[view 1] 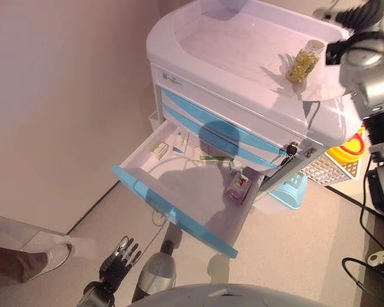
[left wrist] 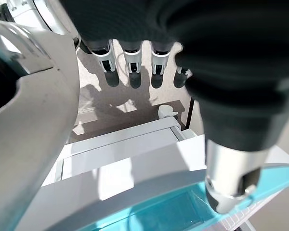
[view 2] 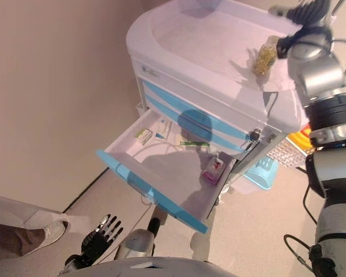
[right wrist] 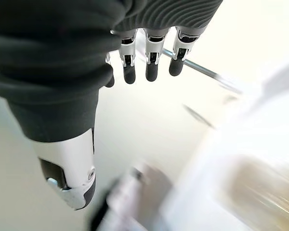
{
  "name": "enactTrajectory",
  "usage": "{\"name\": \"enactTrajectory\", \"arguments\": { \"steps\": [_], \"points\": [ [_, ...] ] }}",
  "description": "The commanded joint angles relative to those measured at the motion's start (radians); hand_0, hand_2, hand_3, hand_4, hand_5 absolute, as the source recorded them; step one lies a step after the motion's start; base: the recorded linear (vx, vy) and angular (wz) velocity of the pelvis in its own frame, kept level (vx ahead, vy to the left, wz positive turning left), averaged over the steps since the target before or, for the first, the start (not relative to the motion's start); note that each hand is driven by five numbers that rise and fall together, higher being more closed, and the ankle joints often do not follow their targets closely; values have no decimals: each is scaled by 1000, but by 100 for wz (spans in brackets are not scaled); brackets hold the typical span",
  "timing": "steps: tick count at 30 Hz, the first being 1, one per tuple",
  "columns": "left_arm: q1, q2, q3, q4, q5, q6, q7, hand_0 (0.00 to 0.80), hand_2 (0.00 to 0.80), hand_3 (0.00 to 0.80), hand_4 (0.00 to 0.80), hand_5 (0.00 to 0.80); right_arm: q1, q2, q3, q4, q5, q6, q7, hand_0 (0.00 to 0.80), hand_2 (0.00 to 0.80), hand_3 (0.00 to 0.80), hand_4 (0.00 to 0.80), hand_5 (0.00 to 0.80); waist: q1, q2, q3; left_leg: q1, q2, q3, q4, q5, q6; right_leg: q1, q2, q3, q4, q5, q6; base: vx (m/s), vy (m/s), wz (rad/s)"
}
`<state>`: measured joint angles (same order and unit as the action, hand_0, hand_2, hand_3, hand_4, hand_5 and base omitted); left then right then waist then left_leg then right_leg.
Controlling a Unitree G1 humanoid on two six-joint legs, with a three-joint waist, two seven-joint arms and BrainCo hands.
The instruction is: Open the drawer and pick up the medicine
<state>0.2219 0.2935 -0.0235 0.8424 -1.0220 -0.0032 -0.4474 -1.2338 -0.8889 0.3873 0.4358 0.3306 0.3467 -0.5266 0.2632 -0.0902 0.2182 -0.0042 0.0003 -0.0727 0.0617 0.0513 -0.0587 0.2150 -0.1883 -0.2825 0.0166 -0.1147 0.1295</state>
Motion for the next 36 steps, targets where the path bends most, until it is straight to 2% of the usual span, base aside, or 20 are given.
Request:
{"name": "enactTrajectory", "arguments": {
  "steps": [1, 3, 5, 8, 10, 12, 15, 19, 20, 21, 24, 27, 33, 36],
  "points": [
    [46, 20, -7, -24, -6, -29, -34, 0, 0, 0, 0, 0, -100, -92, 35, -112, -86, -45, -82, 0, 0, 0, 0, 0, 1, 2, -85, 62, 18, -10, 7, -91, 33, -90, -51, -19, 70, 105, 2, -2, -5, -4],
    [49, 16, 4, -16, 0, -34, -41, 0, 0, 0, 0, 0, -100, -109, 25, -186, -119, -79, -74, 0, 0, 0, 0, 0, -4, 0, -90, 59, 19, -4, 9, -93, 33, -93, -50, -15, 68, 106, 3, 0, 0, 0],
    [52, 14, 20, -11, 14, -36, -54, 0, 0, 0, 0, 0, -85, -120, 21, -271, -136, -128, -13, 0, 0, 0, 0, 0, -10, -2, -96, 55, 18, 0, 10, -95, 33, -99, -50, -11, 67, 106, 5, 0, 0, 0],
    [59, 10, 51, -26, 48, -33, -66, 0, 0, 0, 0, 0, -8, -116, 14, -440, -50, -210, 184, 0, 0, 0, 0, 0, -20, -5, -101, 47, 17, 6, 13, -96, 34, -109, -49, -1, 67, 105, 6, -18, -41, -5],
    [60, 9, 63, -38, 70, -33, -66, 0, 0, 0, 0, 0, 57, -105, 11, -561, 8, -231, 285, 0, 0, 0, 0, 0, -25, -6, -102, 44, 17, 8, 13, -98, 36, -118, -48, 7, 70, 103, 5, -25, -41, -15],
    [56, 5, 61, -58, 104, -44, -61, 0, 0, 0, 0, 0, 158, -65, 5, -724, 20, -259, 438, 0, 0, 0, 0, 0, -35, -1, -98, 45, 17, 13, 14, -103, 37, -123, -46, 20, 71, 100, 3, -24, -42, -16],
    [46, 6, 44, -80, 117, -63, -37, 0, 0, 0, 0, 0, 278, 34, 36, -820, 34, -312, 624, 0, 0, 0, 0, 0, -45, 8, -92, 49, 18, 21, 16, -107, 39, -126, -45, 36, 75, 97, 3, -21, -34, -12],
    [23, 21, 13, -104, 187, -86, -11, 0, 0, 0, 0, 0, 415, 166, 116, -915, 56, -315, 814, 0, 0, 0, 0, 0, -61, 22, -83, 53, 25, 37, 18, -112, 39, -130, -44, 57, 77, 95, 3, -26, -35, -17],
    [21, 25, 8, -108, 198, -90, -6, 0, 0, 0, 0, 0, 428, 178, 122, -921, 65, -315, 831, 0, 0, 0, 0, 0, -63, 23, -83, 54, 26, 40, 17, -112, 39, -131, -43, 60, 78, 95, 3, -34, -31, -20],
    [15, 35, -7, -119, 249, -103, -7, 0, 0, 0, 0, 0, 473, 211, 140, -952, 72, -284, 858, 0, 0, 0, 0, 0, -70, 28, -80, 54, 29, 46, 17, -113, 38, -134, -41, 65, 79, 94, 3, -26, -27, -16],
    [7, 70, -62, -141, 342, -150, 10, 0, 0, 0, 0, 0, 561, 242, 173, -949, 81, -288, 891, 0, 0, 0, 0, 0, -89, 40, -78, 54, 33, 59, 16, -112, 38, -145, -38, 83, 83, 94, 3, -37, -21, -18],
    [-1, 111, -109, -175, 450, -177, 23, 0, 0, 0, 0, 0, 667, 244, 190, -945, 36, -337, 917, 0, 0, 0, 0, 0, -114, 56, -74, 55, 40, 79, 11, -110, 36, -160, -36, 102, 87, 94, 6, -54, -1, -22],
    [-46, 208, -227, -175, 704, -233, 73, 0, 0, 0, 0, 0, 826, 162, 193, -948, 63, -399, 984, 0, 0, 0, 0, 0, -194, 87, -53, 44, 49, 133, 28, -119, 32, -206, -34, 148, 104, 93, 16, -51, 12, -25],
    [-91, 235, -326, -117, 881, -267, 135, 0, 0, 0, 0, 0, 874, 126, 212, -932, 122, -364, 1015, 0, 0, 0, 0, 0, -241, 98, -36, 39, 51, 160, 44, -126, 34, -230, -33, 179, 115, 95, 20, -26, 37, -26]
  ]
}}
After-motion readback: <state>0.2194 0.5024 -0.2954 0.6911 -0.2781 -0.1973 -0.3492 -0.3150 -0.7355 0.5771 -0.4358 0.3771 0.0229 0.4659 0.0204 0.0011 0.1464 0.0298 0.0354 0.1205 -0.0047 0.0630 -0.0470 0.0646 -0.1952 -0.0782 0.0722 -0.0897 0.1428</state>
